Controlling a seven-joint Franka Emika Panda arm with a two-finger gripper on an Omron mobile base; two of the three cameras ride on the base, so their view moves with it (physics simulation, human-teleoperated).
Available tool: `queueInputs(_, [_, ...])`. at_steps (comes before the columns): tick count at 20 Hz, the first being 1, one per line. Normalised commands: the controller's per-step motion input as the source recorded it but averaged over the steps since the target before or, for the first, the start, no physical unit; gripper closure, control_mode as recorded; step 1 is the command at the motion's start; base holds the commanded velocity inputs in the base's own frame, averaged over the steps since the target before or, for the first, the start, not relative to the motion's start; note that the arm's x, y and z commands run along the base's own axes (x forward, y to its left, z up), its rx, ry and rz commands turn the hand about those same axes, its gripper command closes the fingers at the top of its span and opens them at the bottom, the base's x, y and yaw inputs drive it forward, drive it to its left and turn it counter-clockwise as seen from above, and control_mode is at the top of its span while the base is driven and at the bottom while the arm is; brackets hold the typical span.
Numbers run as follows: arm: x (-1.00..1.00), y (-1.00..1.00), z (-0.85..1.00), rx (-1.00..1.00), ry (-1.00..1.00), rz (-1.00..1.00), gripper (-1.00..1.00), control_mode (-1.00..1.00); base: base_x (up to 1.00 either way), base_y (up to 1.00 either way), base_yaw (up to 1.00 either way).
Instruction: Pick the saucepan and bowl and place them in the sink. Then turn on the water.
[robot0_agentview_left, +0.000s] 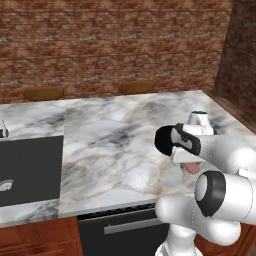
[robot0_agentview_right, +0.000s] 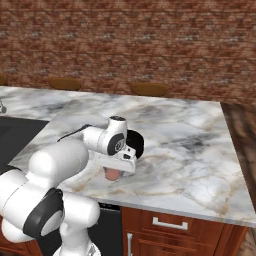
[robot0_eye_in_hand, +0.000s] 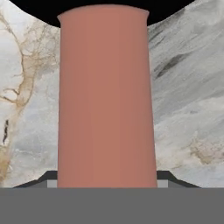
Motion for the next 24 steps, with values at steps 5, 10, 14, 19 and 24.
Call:
queueInputs(5, [-0.25,-0.02,0.69,0.0,0.0,0.0,1.0,-1.0,0.0,0.0,0.0])
queueInputs(10, [-0.29,0.0,0.71,-0.01,0.0,0.0,1.0,-1.0,0.0,0.0,0.0])
queueInputs(14, [-0.32,0.0,0.65,-0.03,0.0,0.0,1.0,-1.0,0.0,0.0,0.0])
queueInputs(19, [-0.48,0.0,0.58,-0.01,0.0,0.0,1.0,-1.0,0.0,0.0,0.0])
queueInputs(24, [-0.67,0.0,0.36,-0.02,0.05,-0.01,1.0,-1.0,0.0,0.0,0.0])
